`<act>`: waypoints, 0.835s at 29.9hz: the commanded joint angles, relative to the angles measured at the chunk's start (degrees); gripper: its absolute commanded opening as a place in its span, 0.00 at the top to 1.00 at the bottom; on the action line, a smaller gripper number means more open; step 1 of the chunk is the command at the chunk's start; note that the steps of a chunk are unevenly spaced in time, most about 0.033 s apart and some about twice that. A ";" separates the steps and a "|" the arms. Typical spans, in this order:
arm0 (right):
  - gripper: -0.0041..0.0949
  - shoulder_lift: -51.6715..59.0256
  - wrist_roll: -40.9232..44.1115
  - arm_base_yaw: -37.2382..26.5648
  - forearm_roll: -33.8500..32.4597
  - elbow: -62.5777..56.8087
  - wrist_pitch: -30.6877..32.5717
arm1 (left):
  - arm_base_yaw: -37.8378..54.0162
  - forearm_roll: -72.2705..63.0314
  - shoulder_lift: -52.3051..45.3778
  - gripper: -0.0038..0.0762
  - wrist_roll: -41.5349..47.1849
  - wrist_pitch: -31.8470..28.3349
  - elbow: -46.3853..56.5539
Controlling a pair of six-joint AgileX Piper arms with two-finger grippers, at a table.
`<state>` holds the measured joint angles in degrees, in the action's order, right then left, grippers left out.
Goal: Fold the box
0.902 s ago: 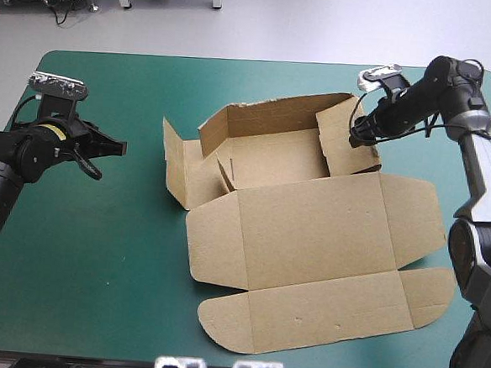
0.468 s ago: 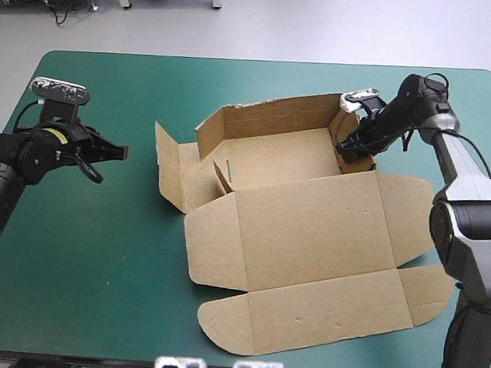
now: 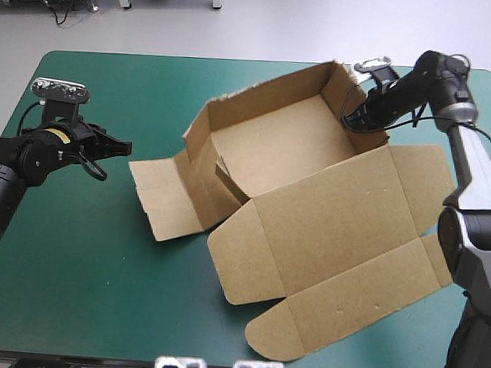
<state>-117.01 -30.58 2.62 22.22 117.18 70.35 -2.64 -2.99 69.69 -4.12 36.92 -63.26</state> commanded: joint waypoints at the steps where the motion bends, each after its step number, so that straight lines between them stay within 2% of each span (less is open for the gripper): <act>1: 0.98 10.54 -1.00 -3.74 7.45 2.59 1.68 | 2.58 -4.02 -1.57 0.75 0.26 -6.32 -1.61; 4: 0.98 15.40 -1.81 -6.92 10.45 2.59 1.68 | 7.34 -11.56 -1.57 0.64 -3.17 -8.60 -1.61; 9: 0.98 21.36 -2.23 -12.00 12.35 2.59 1.68 | 18.01 -34.95 -1.06 0.63 -21.06 -7.99 -1.61; 12: 0.98 23.77 -2.41 -14.65 15.29 2.59 1.68 | 24.04 -50.27 1.15 0.63 -32.58 -0.63 -1.61; 13: 0.98 24.35 -2.67 -15.18 16.74 2.59 1.68 | 26.14 -56.81 2.81 0.63 -37.54 5.11 -1.61; 17: 0.98 25.35 -3.09 -15.54 21.16 2.59 1.68 | 27.56 -73.51 8.58 0.60 -47.07 19.71 -1.57; 19: 0.98 25.35 -3.93 -15.54 25.59 2.59 1.68 | 26.60 -79.00 11.54 0.57 -50.40 26.13 -1.46; 21: 0.98 25.35 -4.30 -15.54 28.46 2.59 1.68 | 25.23 -81.67 13.63 0.55 -51.87 29.41 -1.47; 25: 0.98 25.35 -4.41 -15.42 28.52 2.59 1.68 | 20.22 -83.08 15.59 0.55 -54.71 33.07 -1.47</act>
<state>-94.48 -35.13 -12.45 46.32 118.16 71.26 20.93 -79.74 86.40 -56.49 65.46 -63.21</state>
